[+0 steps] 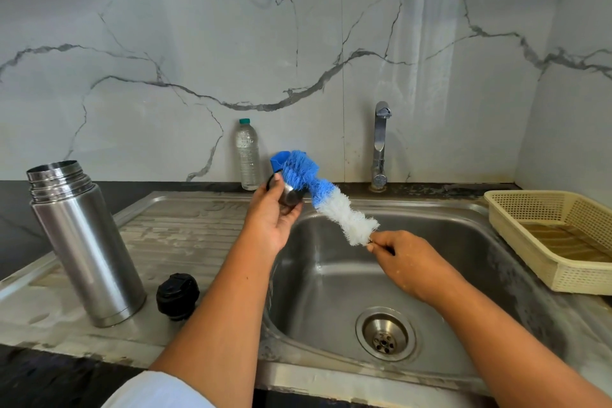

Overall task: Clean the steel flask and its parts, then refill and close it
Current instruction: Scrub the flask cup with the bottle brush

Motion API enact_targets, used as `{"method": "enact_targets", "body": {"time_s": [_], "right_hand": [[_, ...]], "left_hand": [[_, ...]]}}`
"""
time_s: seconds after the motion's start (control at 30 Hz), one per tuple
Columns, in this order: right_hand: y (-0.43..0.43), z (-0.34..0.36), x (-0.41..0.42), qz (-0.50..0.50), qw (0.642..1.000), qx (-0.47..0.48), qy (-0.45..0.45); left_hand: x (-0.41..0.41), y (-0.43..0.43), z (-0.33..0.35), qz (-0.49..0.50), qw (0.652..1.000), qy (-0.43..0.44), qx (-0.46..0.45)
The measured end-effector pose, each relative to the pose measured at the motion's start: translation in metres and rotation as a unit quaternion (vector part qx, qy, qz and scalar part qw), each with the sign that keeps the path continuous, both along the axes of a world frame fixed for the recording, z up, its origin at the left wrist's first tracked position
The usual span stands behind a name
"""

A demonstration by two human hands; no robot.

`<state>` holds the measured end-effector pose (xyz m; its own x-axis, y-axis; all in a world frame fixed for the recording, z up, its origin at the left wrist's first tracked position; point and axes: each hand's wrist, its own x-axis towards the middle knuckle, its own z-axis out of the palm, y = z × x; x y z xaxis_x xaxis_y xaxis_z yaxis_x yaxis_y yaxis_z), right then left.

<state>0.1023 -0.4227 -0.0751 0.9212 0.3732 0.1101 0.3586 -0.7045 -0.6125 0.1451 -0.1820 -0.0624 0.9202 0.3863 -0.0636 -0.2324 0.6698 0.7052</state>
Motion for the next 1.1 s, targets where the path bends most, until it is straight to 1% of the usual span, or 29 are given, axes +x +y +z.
{"method": "enact_targets", "body": {"time_s": [0.03,0.1,0.17,0.27,0.33,0.53,0.7,0.8,0.87,1.0,1.03,1.1], "right_hand": [[0.002,0.0,0.0,-0.004,1.0,0.008,-0.001],[0.003,0.0,0.001,-0.012,1.0,0.026,-0.008],[0.003,0.0,0.001,-0.01,0.999,0.03,-0.013],[0.001,-0.001,0.0,-0.005,0.999,0.032,-0.016],[0.001,-0.002,-0.001,-0.006,0.999,0.042,-0.015],[0.0,0.0,-0.001,-0.003,0.999,0.042,-0.009],[0.001,0.001,-0.002,-0.004,0.999,0.036,-0.006],[0.0,0.001,-0.004,0.005,1.0,0.026,-0.005],[0.002,0.002,-0.007,0.014,1.0,0.015,-0.004],[0.008,0.003,-0.007,0.012,1.0,0.018,-0.004],[0.008,0.003,-0.007,0.006,1.0,0.019,-0.006],[0.005,0.004,-0.006,0.0,1.0,0.01,-0.009]], "left_hand": [[-0.002,-0.005,0.001,-0.023,1.0,-0.003,0.004],[-0.001,-0.011,0.003,-0.028,0.999,-0.015,-0.004],[0.003,-0.009,0.005,-0.018,0.999,-0.027,-0.041],[0.005,-0.003,0.003,-0.031,0.993,-0.032,-0.111],[0.002,-0.003,0.004,-0.035,0.989,-0.041,-0.14],[-0.004,-0.007,0.007,-0.028,0.984,-0.059,-0.166],[-0.004,-0.011,0.01,-0.04,0.988,-0.064,-0.138],[-0.001,-0.002,0.012,-0.02,0.987,-0.065,-0.145],[0.002,0.005,0.009,-0.012,0.987,-0.051,-0.149],[-0.002,-0.007,0.003,-0.048,0.996,-0.002,-0.077],[-0.002,-0.009,0.004,-0.048,0.996,-0.005,-0.071],[0.0,-0.005,0.007,-0.025,0.995,-0.02,-0.09]]}}
